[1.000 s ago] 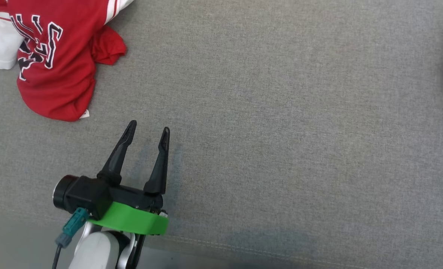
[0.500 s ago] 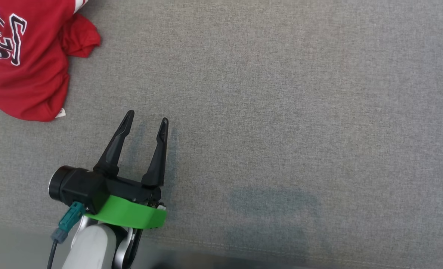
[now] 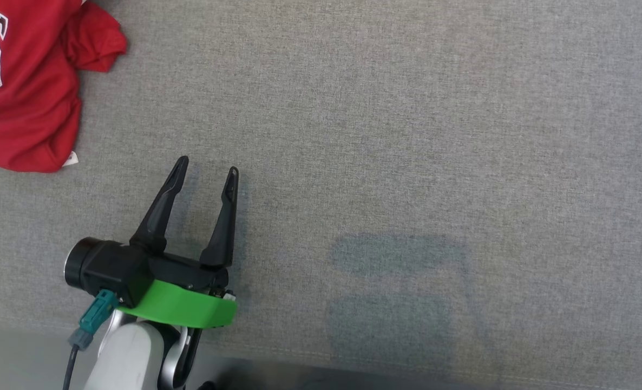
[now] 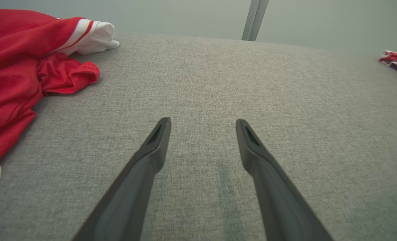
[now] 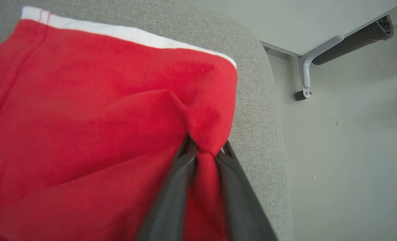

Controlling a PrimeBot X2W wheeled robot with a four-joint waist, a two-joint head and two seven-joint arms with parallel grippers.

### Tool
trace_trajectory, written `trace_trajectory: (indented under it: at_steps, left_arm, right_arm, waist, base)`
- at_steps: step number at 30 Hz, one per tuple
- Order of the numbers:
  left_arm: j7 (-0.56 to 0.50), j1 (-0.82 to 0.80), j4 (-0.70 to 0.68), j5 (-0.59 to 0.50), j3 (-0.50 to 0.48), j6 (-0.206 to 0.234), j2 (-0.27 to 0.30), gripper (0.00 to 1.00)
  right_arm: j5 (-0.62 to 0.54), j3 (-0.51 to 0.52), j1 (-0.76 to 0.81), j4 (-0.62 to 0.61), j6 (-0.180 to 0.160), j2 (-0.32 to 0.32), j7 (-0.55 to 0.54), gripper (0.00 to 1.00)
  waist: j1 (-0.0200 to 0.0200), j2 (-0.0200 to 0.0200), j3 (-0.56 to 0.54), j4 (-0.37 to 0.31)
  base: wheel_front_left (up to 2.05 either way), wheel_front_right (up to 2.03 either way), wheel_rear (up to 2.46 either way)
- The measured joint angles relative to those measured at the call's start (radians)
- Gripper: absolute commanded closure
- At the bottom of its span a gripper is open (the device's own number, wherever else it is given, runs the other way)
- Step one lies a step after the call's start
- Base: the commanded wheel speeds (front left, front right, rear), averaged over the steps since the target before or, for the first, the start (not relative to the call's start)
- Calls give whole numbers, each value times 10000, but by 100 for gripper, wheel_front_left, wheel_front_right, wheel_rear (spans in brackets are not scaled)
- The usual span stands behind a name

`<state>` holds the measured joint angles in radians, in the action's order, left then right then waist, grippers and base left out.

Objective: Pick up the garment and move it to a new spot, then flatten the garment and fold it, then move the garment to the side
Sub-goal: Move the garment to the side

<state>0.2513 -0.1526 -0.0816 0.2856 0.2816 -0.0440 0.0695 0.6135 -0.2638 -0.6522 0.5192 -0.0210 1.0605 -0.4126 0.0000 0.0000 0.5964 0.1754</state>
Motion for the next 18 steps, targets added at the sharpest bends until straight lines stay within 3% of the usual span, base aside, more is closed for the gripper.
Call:
trace_trajectory:
  at_steps: [1, 2, 12, 18]
  left_arm:
    - [0, -7, 8, 2, -12, 17, -2, 0]
    - [0, -12, 10, 2, -38, 19, -2, 0]
    - [0, -161, 36, 2, -213, 48, 6, 0]
    - [2, -162, 236, 6, -240, 50, 2, 0]
  right_arm:
    - [-48, -25, 0, 12, -90, 2, 75, 19]
    - [-113, -46, 0, 36, -119, 10, 84, 0]
    - [-213, -77, 14, 272, -380, -117, 430, 0]
    - [-255, -92, 48, 345, -500, -539, 941, 0]
  waist:
    - [0, 0, 8, 0]
    - [0, 0, 14, -2]
    - [0, 0, -22, -153]
    - [0, 0, -209, -289]
  base:
    - [0, 0, 0]
    - [0, 0, 0]
    - [0, 0, 0]
    - [0, 0, 0]
